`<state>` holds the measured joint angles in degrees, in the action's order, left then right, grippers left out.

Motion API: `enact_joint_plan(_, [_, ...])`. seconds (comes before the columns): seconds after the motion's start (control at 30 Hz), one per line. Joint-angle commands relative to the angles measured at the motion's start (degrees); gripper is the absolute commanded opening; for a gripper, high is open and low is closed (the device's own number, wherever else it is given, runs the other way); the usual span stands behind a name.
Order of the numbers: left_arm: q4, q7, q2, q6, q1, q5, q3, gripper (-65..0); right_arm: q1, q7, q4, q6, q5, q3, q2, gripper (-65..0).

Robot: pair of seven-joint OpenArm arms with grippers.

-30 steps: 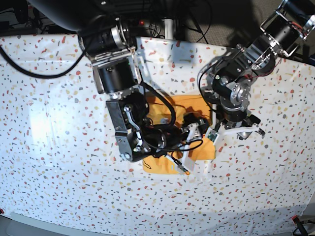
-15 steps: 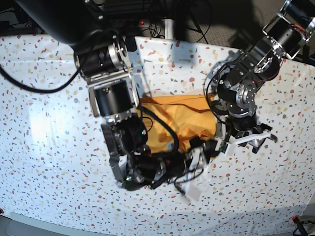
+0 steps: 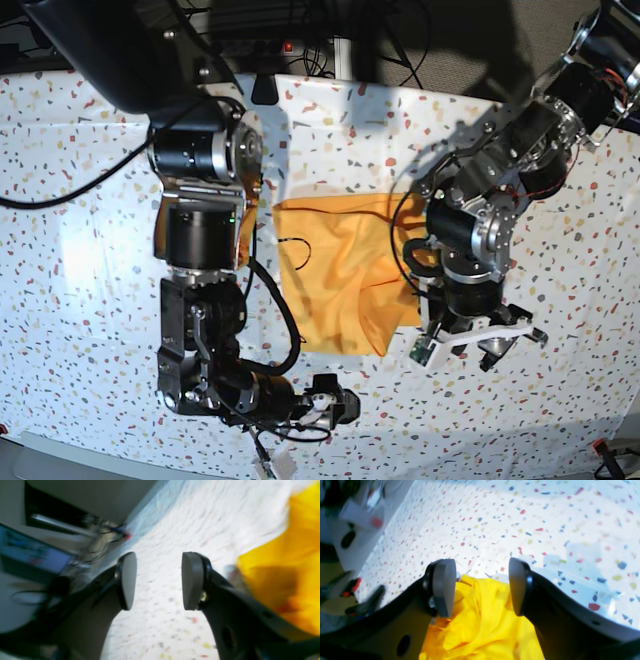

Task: Fold the T-shirt properly
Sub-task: 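Release the folded end with the right gripper and lift it away, then grasp the yellow bundle edges with both grippers and pull them apart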

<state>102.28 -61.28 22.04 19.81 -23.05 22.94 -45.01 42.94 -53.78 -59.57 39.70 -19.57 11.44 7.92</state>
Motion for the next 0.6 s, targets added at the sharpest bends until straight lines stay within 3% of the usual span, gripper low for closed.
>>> enact_joint_plan(0.0, [2.03,1.92,-0.44,0.15,-0.87,-2.78,0.46,-37.5,1.55,2.23,-0.76,0.3,0.57,-0.2,-0.72,-31.0])
enact_joint_plan(0.2, [3.41,10.34,-7.93,-1.49,2.47,-14.93,0.46,-37.5,-3.63,16.85,-0.46,0.3,10.67,-0.2,-2.16,-31.0])
enact_joint_plan(0.33, [3.39,10.84,-13.31,-3.21,4.61,-17.03,0.46,-37.5,-5.2,22.56,4.13,0.3,16.68,-0.2,-2.23,-31.0])
enact_joint_plan(0.57, [2.03,15.96,-11.3,-3.54,10.97,-17.07,0.46,-37.5,-4.74,26.75,12.98,0.3,19.65,-0.2,-3.21,-31.0])
